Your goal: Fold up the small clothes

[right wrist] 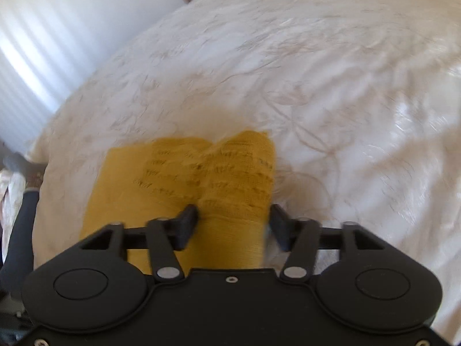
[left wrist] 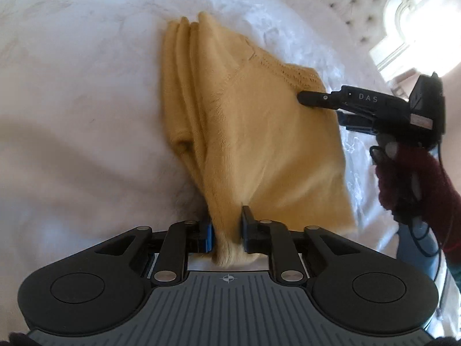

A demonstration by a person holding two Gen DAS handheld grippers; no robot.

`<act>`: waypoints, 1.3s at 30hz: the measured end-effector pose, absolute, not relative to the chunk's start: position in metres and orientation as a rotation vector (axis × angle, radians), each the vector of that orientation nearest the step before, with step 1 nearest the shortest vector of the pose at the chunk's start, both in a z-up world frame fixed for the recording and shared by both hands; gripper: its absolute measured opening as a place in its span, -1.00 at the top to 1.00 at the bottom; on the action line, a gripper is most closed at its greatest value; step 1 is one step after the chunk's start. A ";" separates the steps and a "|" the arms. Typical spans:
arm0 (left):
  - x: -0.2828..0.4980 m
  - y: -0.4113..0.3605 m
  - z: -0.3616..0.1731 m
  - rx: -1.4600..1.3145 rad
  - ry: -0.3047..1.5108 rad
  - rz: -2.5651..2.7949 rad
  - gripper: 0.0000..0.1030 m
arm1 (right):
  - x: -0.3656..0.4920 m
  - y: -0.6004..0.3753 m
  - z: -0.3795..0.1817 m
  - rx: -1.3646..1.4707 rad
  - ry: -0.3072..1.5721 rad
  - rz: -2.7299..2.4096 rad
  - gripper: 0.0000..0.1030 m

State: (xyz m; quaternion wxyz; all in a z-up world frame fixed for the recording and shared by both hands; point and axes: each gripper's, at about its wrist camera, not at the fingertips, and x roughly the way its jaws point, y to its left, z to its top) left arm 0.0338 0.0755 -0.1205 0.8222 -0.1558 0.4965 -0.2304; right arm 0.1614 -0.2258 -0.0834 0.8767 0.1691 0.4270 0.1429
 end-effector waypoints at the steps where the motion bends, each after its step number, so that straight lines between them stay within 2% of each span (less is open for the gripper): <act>1: 0.033 0.078 -0.119 -0.336 1.054 -0.482 0.61 | 0.159 -0.227 -0.082 0.361 0.870 0.288 -0.27; 4: 0.033 0.079 -0.108 -0.278 1.037 -0.468 0.55 | 0.147 -0.227 -0.069 0.326 0.790 0.253 -0.29; 7: 0.028 0.073 -0.085 -0.148 0.933 -0.478 0.53 | 0.128 -0.227 -0.056 0.278 0.712 0.230 -0.37; 9: 0.030 0.071 -0.071 -0.109 0.855 -0.478 0.26 | 0.117 -0.227 -0.050 0.248 0.679 0.219 -0.37; 11: 0.038 0.072 -0.063 -0.120 0.806 -0.478 0.08 | 0.110 -0.225 -0.050 0.232 0.663 0.216 -0.37; 20: 0.119 0.051 -0.074 -0.222 0.811 -0.399 0.06 | 0.101 -0.222 -0.059 0.241 0.674 0.240 -0.37; 26: 0.130 0.052 -0.090 -0.192 0.872 -0.355 0.06 | 0.098 -0.222 -0.062 0.255 0.674 0.246 -0.37; 28: 0.132 0.054 -0.094 -0.225 0.875 -0.352 0.07 | 0.099 -0.221 -0.064 0.257 0.678 0.248 -0.38; 29: 0.133 0.054 -0.096 -0.229 0.883 -0.348 0.16 | 0.099 -0.220 -0.065 0.255 0.681 0.249 -0.38; 30: 0.133 0.052 -0.096 -0.228 0.887 -0.358 0.49 | 0.100 -0.219 -0.066 0.253 0.683 0.249 -0.38; 32: 0.132 0.050 -0.095 -0.231 0.878 -0.377 0.73 | 0.100 -0.218 -0.066 0.250 0.687 0.253 -0.38; 39: 0.120 0.064 -0.094 -0.169 0.821 -0.286 0.79 | 0.110 -0.216 -0.059 0.235 0.657 0.268 -0.44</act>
